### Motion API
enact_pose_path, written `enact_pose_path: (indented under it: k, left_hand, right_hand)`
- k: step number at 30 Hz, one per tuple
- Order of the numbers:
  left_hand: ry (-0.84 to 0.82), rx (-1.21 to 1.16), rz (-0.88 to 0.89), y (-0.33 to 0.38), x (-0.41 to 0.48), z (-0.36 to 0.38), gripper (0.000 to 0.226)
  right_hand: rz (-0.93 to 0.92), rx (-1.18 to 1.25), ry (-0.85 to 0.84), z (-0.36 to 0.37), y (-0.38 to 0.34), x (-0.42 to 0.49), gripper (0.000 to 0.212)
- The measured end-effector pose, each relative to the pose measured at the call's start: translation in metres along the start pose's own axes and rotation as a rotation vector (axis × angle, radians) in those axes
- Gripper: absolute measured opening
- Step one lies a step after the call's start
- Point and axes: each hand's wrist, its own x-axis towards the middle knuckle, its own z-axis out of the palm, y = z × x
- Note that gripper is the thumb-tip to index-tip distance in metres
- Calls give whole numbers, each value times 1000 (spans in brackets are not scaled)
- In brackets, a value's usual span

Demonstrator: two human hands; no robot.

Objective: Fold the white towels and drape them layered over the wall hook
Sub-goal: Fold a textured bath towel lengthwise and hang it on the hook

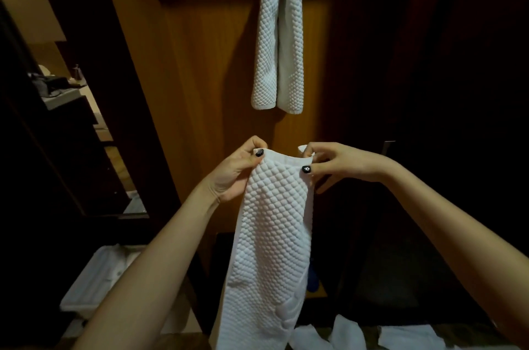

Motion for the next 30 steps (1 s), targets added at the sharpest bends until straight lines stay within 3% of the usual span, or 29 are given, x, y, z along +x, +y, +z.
enact_pose_path:
  k: [4,6,10,16,20,25,30]
  left_hand:
    - [29,6,16,2,-14,-10,8]
    - [44,43,11,2,-19,-11,10]
    - [169,250,48,8,-30,-18,7]
    - [258,522,82,14,-42,-22,13]
    - [223,563,7,-1,-40,-22,12]
    - [240,528,176,-5,-30,-14,14]
    - [104,726,148,9,-17,-6,13]
  right_hand:
    - [-21,-43,-45,13,-3,9,25]
    - [-87,-81,-28,24,-3,12,2]
    - [-214,-169,57,35,-11,14,29]
    - [-347,-221,185,39,-21,16,28]
    - [-369,-291,256,43,-25,14,24]
    - [-380,-294,249,29,-26,7,26]
    - [-356,-328,291,9,-26,-7,19]
